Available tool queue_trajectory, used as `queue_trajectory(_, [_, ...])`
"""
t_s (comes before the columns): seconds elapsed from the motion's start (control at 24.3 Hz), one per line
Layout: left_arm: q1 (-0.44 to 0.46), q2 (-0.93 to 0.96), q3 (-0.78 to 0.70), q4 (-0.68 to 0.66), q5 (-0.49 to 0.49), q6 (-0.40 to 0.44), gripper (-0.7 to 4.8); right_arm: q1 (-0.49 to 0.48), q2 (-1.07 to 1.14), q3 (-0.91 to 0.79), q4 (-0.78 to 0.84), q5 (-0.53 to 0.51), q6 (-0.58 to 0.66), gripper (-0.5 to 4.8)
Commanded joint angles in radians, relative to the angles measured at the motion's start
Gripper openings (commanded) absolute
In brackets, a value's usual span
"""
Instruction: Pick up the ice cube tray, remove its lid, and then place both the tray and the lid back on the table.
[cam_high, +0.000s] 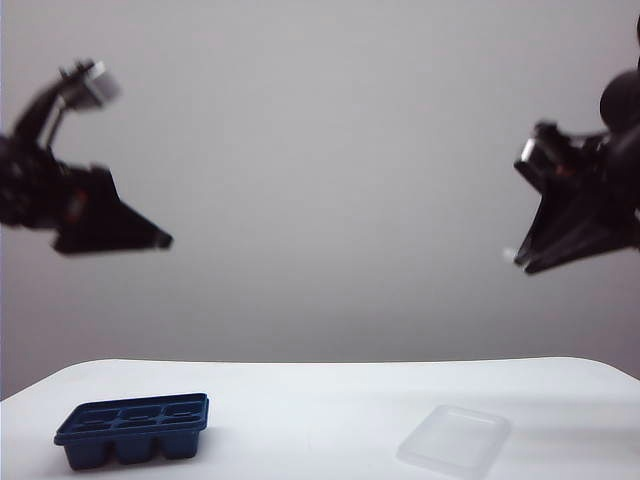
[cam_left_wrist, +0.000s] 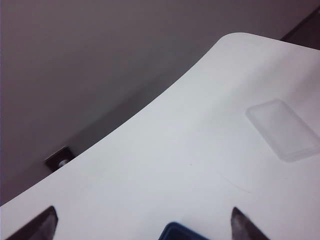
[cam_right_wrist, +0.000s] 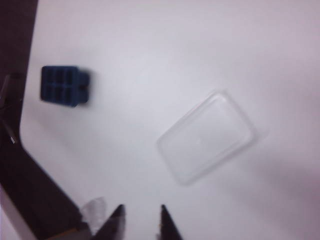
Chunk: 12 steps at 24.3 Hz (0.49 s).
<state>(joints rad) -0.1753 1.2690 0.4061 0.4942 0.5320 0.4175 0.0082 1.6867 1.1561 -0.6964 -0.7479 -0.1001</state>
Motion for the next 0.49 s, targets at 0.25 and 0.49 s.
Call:
queue_trajectory(0.25, [0.000, -0.460, 0.002, -0.530, -0.173, 0.000, 2.68, 0.049, -0.238, -0.053, -0.100, 0.146, 0.043, 0.16])
queue_trajectory(0.49, [0.001, -0.837, 0.002, -0.538, -0.259, -0.135, 2.05, 0.049, -0.565, -0.139, 0.071, 0.244, 0.166, -0.06])
